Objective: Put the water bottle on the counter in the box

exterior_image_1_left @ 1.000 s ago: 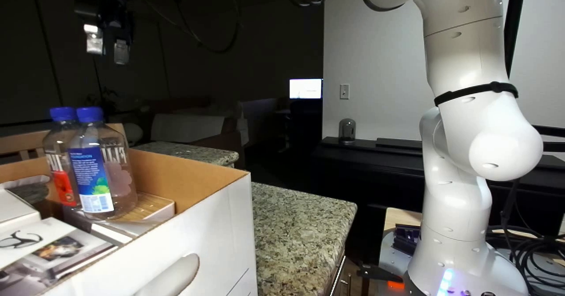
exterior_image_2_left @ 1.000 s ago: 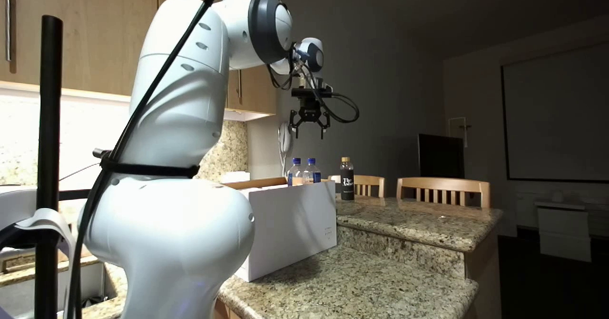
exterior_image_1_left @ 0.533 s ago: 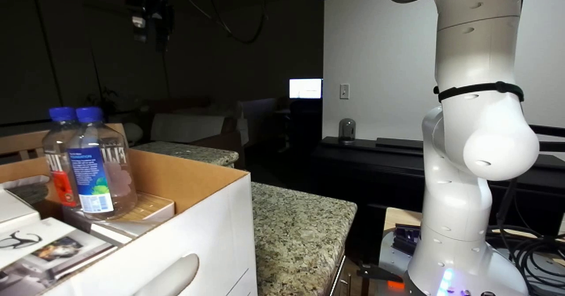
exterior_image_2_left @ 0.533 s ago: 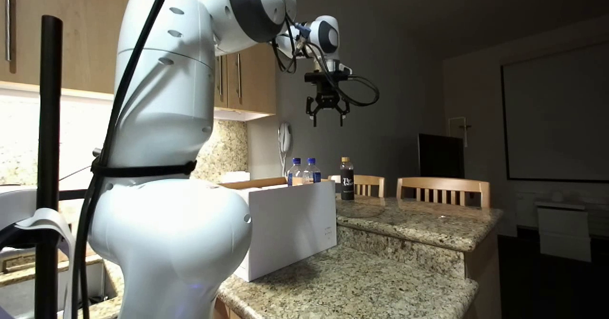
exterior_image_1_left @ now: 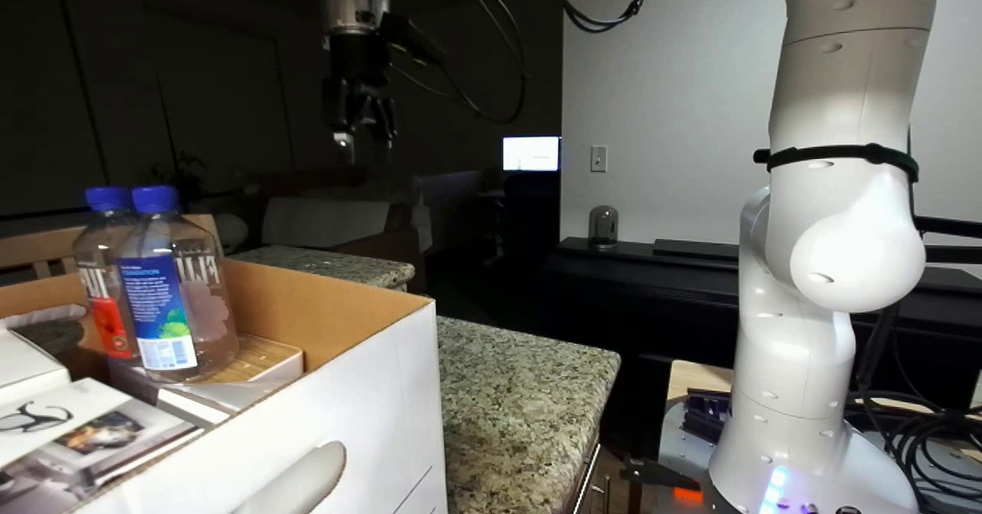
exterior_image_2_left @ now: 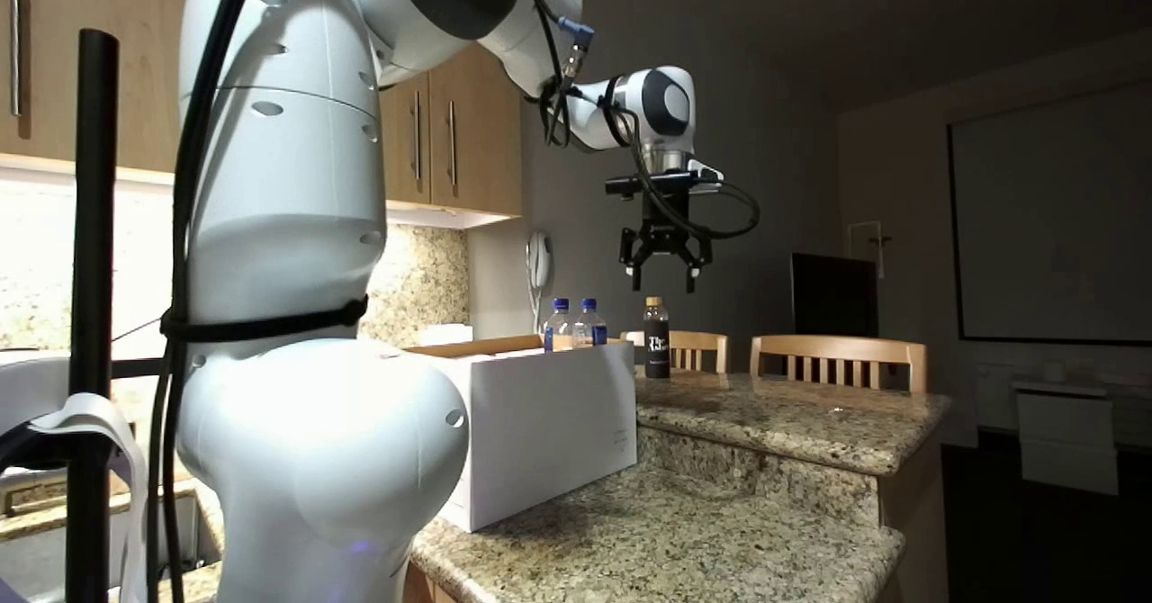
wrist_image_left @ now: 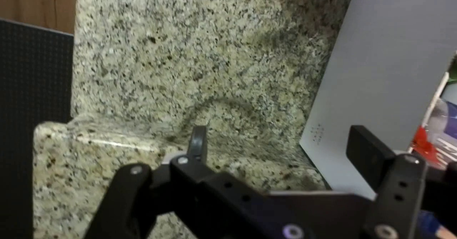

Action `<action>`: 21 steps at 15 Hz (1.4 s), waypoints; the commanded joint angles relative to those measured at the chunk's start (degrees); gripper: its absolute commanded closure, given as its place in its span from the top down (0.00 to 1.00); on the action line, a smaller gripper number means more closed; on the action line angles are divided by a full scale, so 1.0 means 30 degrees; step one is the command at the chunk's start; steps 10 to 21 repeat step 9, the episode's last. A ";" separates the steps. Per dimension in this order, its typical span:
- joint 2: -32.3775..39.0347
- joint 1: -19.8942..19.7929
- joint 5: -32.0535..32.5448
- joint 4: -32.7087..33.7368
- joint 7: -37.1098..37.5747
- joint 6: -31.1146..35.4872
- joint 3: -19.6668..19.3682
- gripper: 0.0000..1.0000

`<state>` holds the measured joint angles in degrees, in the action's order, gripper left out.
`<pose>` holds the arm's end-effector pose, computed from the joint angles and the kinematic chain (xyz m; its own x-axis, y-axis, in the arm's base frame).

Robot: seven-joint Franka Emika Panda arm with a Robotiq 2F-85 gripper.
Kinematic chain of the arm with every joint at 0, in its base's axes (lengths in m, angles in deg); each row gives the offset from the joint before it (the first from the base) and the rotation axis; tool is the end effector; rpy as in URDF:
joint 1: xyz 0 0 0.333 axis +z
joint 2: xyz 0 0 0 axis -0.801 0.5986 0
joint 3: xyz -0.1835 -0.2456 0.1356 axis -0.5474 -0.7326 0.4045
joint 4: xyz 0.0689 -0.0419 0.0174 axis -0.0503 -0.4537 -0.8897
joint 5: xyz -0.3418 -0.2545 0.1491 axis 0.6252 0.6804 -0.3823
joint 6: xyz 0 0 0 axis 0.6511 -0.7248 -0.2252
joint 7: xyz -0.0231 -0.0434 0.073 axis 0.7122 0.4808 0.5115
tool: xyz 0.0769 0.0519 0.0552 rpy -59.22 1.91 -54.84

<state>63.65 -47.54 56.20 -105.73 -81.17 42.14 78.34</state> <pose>0.5994 0.0849 0.5847 0.9814 0.1916 -0.0095 0.1905 -0.9792 -0.0692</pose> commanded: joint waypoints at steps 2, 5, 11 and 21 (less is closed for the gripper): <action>-0.1832 -0.0919 -0.0111 -0.4455 0.1955 0.2308 -0.0254 1.00; -0.0900 -0.1028 -0.0208 -0.3777 0.1338 0.1755 -0.0319 1.00; -0.1211 -0.1134 -0.0423 -0.4585 0.1334 0.1871 -0.0476 1.00; -0.1211 -0.1134 -0.0423 -0.4585 0.1334 0.1871 -0.0476 1.00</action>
